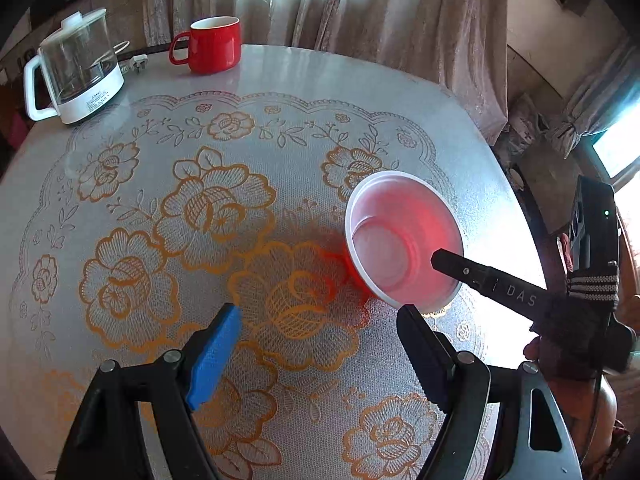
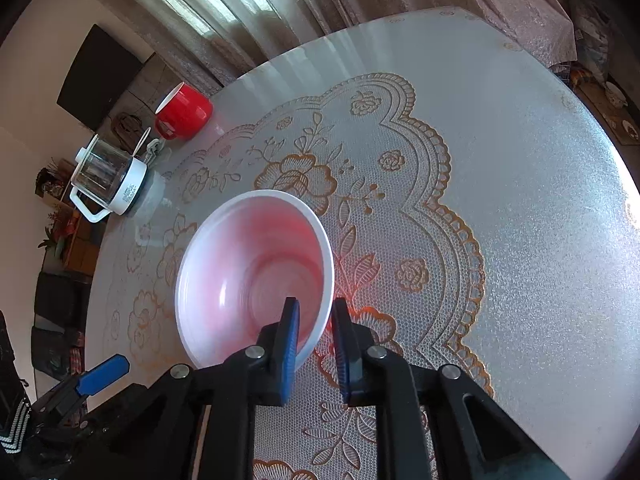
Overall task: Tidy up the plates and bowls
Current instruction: 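Close both grippers on the red bowl's rim and lift it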
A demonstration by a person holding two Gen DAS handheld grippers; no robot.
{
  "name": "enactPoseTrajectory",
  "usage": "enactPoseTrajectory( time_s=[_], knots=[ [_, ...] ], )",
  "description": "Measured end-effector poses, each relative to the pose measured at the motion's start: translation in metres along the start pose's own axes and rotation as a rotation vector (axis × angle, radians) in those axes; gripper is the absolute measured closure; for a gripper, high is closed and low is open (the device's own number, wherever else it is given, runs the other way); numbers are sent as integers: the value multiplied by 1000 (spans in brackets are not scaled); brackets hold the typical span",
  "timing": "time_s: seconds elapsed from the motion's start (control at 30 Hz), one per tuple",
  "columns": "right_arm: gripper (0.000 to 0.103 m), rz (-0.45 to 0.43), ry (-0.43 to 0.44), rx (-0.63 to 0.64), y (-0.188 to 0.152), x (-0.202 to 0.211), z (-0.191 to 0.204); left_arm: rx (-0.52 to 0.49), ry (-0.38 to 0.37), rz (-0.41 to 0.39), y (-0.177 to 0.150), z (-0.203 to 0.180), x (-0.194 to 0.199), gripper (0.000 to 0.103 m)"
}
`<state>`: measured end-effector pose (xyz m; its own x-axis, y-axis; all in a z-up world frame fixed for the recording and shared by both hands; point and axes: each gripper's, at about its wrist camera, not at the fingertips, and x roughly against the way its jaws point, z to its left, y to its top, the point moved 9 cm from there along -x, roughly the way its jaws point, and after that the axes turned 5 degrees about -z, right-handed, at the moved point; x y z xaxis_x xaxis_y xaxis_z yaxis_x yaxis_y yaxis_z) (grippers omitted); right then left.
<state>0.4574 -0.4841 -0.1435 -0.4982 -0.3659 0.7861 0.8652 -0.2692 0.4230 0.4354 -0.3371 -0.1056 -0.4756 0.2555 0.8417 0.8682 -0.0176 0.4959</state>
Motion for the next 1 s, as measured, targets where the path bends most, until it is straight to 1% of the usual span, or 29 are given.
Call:
enactPoseTrajectory(
  time_s=[0.1,0.23,0.4,0.47,0.53,0.57,0.6,0.63,0.67,0.7,0.73,0.77,0.8,0.87,1.0],
  knots=[
    [92,-2,1,5,-1,-1,-2,-1,-4,-10,8,-2,-6,22],
    [92,0,6,7,-4,1,-5,-8,-2,-8,18,-7,-19,22],
    [92,6,2,31,-9,2,-5,-55,6,-9,28,-18,-35,26],
    [92,8,-6,48,-11,2,-5,-80,11,-6,30,-23,-42,33],
    [92,9,-7,59,-13,1,-4,-106,31,18,30,-24,-51,50],
    [92,10,-8,59,-15,1,-5,-109,34,34,28,-24,-55,56],
    [92,11,-7,57,-16,0,-6,-103,28,48,27,-23,-59,68],
    [92,14,-6,52,-17,0,-7,-99,21,61,24,-23,-61,73],
    [92,17,-4,45,-18,-1,-9,-97,19,63,23,-23,-62,75],
    [92,18,7,37,-19,-1,-9,-101,17,61,22,-24,-63,80],
    [92,18,14,29,-20,-1,-10,-113,16,62,21,-26,-63,86],
    [92,17,18,24,-20,0,-9,-134,19,64,20,-28,-62,89],
    [92,12,23,22,-20,1,-8,-156,27,63,19,-31,-62,95],
    [93,-8,31,24,-18,6,-6,-178,27,55,17,-35,-58,96],
    [94,-29,27,52,-17,18,1,-168,5,44,16,-36,-46,96]
  ],
)
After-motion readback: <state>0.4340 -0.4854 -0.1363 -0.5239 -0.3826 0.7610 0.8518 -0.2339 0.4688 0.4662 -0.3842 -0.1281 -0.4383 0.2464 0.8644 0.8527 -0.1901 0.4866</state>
